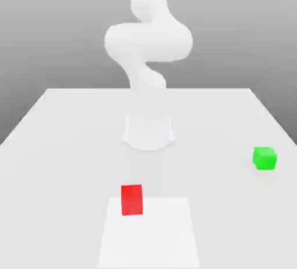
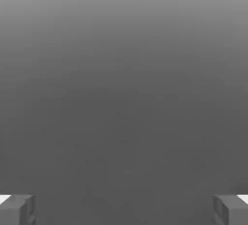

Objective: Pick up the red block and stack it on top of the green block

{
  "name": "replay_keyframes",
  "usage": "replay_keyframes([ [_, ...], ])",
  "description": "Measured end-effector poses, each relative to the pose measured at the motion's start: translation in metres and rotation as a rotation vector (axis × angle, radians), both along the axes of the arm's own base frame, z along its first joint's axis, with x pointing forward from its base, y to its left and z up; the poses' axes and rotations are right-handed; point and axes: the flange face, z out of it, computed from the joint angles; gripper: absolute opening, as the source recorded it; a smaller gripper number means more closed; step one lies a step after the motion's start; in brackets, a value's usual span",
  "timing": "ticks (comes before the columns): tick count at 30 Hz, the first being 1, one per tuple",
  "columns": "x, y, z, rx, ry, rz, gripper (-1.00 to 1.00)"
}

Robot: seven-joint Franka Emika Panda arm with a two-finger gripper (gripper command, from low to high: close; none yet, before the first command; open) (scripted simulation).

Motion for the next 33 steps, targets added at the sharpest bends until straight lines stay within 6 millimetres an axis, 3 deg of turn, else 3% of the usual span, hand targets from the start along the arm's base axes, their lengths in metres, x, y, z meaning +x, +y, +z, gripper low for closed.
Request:
replay_keyframes([
  [4, 0.036, -0.010, -0.099, -0.020, 0.149, 0.011, 0.00],
  [9, 0.046, -0.021, -0.224, -0.035, 0.336, 0.029, 0.00],
  [13, 0.026, -0.029, -0.325, -0.037, 0.495, 0.050, 0.00],
  [18, -0.026, -0.035, -0.449, -0.026, 0.695, 0.082, 0.00],
  [24, -0.035, -0.035, -0.511, -0.026, 0.721, 0.086, 0.00],
  [25, -0.036, -0.035, -0.516, -0.026, 0.721, 0.086, -1.00],
  [31, -0.036, -0.035, -0.519, -0.025, 0.722, 0.086, -1.00],
  [33, -0.035, -0.035, -0.510, -0.025, 0.722, 0.086, -1.00],
])
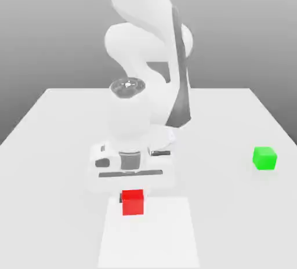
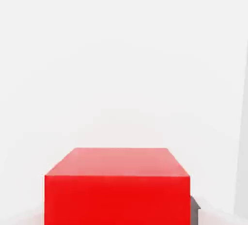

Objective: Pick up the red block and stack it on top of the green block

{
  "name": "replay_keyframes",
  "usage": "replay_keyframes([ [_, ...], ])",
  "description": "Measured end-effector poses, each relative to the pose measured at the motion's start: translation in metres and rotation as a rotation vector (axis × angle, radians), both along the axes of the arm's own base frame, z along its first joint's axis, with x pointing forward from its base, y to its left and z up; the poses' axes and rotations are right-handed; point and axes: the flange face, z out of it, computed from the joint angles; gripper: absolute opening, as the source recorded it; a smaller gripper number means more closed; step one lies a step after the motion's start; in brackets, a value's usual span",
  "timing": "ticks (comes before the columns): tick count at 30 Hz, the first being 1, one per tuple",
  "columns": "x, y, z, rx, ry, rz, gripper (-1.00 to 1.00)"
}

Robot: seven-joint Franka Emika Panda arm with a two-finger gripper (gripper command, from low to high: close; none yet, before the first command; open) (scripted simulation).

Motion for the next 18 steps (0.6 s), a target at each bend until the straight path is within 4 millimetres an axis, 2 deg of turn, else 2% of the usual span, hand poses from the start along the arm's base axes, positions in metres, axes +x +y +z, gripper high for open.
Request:
replay_keyframes([
  [6, 0.000, 0.000, 0.048, 0.000, 0.000, -0.001, -1.00],
  [7, 0.001, 0.009, 0.054, 0.000, 0.000, 0.026, -1.00],
  [9, 0.005, 0.042, 0.062, 0.001, -0.002, 0.131, -1.00],
  [13, 0.001, 0.132, 0.071, 0.001, -0.005, 0.405, -1.00],
  [15, -0.011, 0.179, 0.076, 0.002, -0.006, 0.548, -1.00],
  [18, -0.041, 0.246, 0.082, 0.003, -0.007, 0.764, -1.00],
])
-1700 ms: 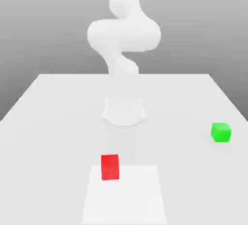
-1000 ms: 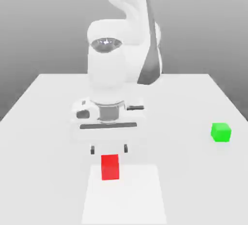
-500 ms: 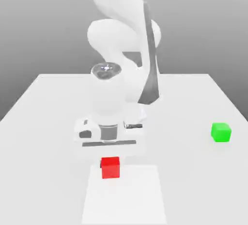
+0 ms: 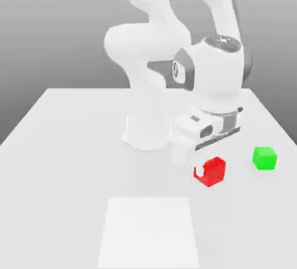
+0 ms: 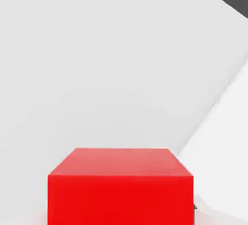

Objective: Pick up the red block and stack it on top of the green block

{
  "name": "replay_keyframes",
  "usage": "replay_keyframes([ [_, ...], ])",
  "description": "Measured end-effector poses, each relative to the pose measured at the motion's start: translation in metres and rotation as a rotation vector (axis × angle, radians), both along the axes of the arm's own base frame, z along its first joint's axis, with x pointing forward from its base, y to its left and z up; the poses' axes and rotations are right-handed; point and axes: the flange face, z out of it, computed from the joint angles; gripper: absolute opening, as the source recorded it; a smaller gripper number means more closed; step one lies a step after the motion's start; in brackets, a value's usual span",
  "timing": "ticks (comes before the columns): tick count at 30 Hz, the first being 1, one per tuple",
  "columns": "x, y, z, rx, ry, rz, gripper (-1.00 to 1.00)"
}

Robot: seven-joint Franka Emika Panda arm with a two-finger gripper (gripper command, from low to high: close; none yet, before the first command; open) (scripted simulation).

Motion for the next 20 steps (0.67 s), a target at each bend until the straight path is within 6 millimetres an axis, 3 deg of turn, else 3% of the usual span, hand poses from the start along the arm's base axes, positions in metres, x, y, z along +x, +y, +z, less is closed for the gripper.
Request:
replay_keyframes([
  [5, -0.081, 0.095, 0.009, -0.002, 0.002, 0.361, -1.00],
  [8, -0.139, 0.134, 0.011, -0.006, 0.003, 0.559, -1.00],
  [10, -0.150, 0.142, 0.003, -0.008, 0.000, 0.597, -1.00],
  [16, -0.153, 0.144, -0.040, -0.009, -0.002, 0.605, -1.00],
  [17, -0.154, 0.144, -0.048, -0.008, 0.000, 0.608, 1.00],
  [20, -0.154, 0.144, -0.048, -0.008, 0.000, 0.608, 1.00],
])
